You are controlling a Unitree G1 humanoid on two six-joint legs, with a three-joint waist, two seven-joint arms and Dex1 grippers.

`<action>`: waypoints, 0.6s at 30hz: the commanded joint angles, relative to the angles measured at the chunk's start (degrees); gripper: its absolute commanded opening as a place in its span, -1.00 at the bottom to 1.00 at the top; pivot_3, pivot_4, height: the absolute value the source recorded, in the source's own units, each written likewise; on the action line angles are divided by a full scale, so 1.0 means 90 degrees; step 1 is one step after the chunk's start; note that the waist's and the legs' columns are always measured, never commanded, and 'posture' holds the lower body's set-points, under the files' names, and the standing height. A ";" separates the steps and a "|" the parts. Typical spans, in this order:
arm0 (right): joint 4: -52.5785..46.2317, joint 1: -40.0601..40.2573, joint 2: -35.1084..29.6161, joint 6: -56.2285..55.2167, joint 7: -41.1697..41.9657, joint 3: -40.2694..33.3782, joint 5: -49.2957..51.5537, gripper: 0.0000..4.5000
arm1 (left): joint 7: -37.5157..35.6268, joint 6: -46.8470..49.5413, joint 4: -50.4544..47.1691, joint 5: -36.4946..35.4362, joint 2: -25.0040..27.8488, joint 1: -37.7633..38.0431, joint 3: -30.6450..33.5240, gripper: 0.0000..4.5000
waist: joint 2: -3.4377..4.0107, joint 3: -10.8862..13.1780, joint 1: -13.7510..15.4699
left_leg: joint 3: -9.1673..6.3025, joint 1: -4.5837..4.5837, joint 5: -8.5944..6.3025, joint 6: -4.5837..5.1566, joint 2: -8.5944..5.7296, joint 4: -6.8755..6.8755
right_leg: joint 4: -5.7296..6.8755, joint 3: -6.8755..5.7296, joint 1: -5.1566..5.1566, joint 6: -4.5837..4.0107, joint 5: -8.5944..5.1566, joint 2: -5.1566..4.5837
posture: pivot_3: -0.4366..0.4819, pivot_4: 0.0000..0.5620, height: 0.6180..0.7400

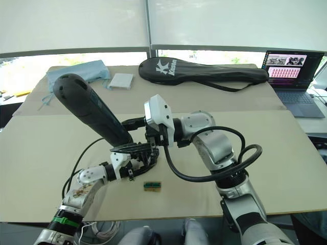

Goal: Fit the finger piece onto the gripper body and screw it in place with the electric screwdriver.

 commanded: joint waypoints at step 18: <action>-0.0173 -0.0396 0.0046 -0.0084 0.0141 -0.0099 0.0170 -0.14 | -0.0056 0.0149 0.0162 0.0065 -0.0012 0.0093 -0.0158 0.01 | 0.0000 0.0000 0.0003 | 0.0000 0.0000 0.0000 0.0000 -0.0001 0.0000 | 0.0000 0.0000 0.0000 0.0000 0.0000 -0.0001 | -0.05 -0.47 1.00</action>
